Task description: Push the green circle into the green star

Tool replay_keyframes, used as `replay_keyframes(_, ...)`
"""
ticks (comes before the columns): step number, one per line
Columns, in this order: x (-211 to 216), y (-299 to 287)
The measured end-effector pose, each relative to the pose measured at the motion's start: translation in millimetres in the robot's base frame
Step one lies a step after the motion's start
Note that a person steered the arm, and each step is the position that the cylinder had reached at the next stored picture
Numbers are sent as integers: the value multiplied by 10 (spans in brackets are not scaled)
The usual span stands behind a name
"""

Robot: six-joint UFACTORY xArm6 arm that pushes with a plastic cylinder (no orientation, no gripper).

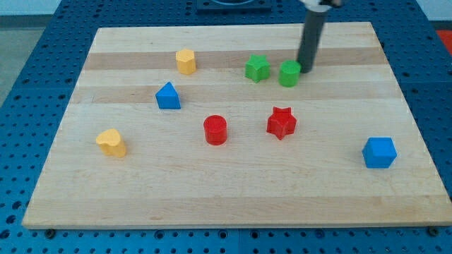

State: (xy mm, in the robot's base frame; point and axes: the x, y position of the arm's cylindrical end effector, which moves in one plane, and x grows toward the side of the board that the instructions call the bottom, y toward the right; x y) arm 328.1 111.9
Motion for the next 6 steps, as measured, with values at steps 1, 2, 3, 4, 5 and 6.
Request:
replay_keyframes(1,-20,107)
replay_keyframes(2,36,659)
replay_keyframes(3,493,653)
replay_keyframes(4,590,259)
replay_keyframes(5,307,-20)
replay_keyframes(6,74,-152)
